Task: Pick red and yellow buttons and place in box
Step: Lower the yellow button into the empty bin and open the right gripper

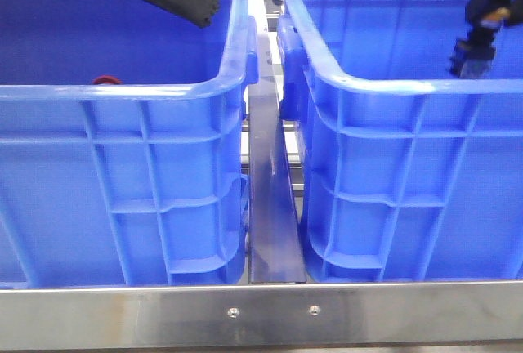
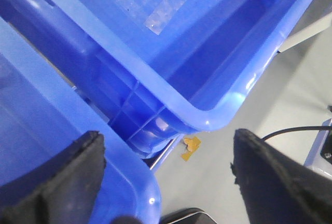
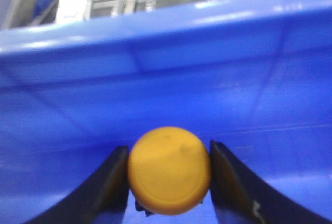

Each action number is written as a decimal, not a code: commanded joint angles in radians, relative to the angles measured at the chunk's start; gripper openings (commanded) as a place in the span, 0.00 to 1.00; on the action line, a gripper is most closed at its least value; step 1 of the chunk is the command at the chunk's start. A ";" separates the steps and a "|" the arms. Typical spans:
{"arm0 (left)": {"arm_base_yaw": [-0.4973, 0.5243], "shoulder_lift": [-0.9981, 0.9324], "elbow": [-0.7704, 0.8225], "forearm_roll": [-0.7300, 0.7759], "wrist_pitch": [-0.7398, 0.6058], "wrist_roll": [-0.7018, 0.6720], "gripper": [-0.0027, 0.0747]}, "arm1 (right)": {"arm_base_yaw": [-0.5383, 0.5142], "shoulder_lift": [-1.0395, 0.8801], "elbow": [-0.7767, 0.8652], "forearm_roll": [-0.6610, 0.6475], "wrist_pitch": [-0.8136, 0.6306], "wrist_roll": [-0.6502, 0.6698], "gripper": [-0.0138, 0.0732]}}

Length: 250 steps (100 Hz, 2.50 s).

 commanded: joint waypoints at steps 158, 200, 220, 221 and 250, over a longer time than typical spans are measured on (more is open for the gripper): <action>-0.006 -0.023 -0.033 -0.025 -0.062 -0.001 0.67 | 0.010 -0.169 -0.067 0.006 0.062 -0.035 0.70; -0.006 -0.023 -0.033 -0.025 -0.064 -0.001 0.67 | 0.010 -0.452 0.048 -0.025 0.339 -0.034 0.39; -0.006 -0.025 -0.033 -0.016 -0.066 -0.003 0.67 | 0.010 -0.613 0.191 -0.025 0.348 -0.034 0.17; -0.004 -0.025 -0.033 -0.016 -0.063 -0.003 0.67 | 0.010 -0.625 0.196 -0.025 0.348 -0.034 0.17; 0.093 -0.072 -0.033 -0.016 -0.038 -0.051 0.66 | 0.010 -0.847 0.378 -0.025 0.379 -0.034 0.13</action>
